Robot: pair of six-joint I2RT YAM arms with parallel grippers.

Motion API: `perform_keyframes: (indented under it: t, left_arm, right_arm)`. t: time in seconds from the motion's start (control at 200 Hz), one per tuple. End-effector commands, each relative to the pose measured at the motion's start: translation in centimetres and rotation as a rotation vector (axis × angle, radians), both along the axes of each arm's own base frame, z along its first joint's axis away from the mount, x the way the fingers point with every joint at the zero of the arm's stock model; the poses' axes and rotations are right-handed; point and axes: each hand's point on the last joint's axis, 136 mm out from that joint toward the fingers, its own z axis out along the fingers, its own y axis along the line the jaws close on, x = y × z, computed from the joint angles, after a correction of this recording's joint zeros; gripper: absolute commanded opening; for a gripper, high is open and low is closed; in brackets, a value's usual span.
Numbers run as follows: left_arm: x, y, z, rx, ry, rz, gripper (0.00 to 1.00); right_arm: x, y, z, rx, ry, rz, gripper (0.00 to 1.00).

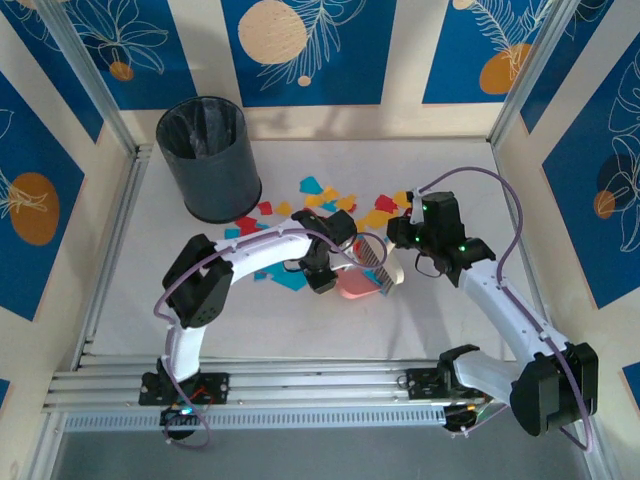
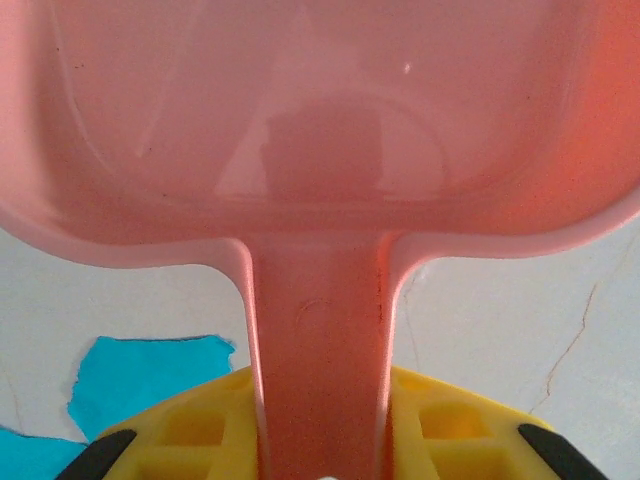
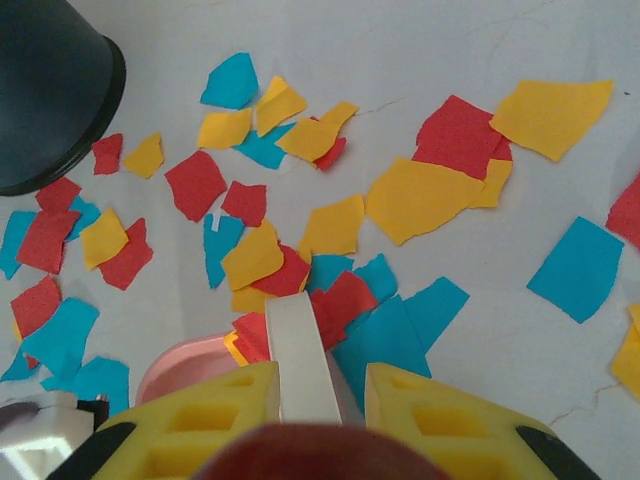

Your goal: Sweep away the paper scraps from the table

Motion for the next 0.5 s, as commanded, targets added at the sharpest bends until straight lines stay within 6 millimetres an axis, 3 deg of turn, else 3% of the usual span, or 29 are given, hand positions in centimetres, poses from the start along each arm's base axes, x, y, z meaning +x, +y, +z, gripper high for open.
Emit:
perform_keyframes:
  t: [0.0,0.265,0.495]
  left_arm:
    - [-0.4,0.9,0.5,0.024,-0.026,-0.003,0.00]
    - [-0.6,2.8,0.5,0.036,-0.031,0.033,0.00]
    - [-1.5,4.2,0.4,0.053,-0.020,0.043,0.00]
  right_arm:
    - [-0.2,0.4,3.0,0.009,-0.074,0.019,0.00]
    - [-0.7,-0.9,5.1,-0.007,-0.149,-0.048,0.00]
    - [-0.4,-4.1,4.2,-0.100,-0.135,-0.220,0.00]
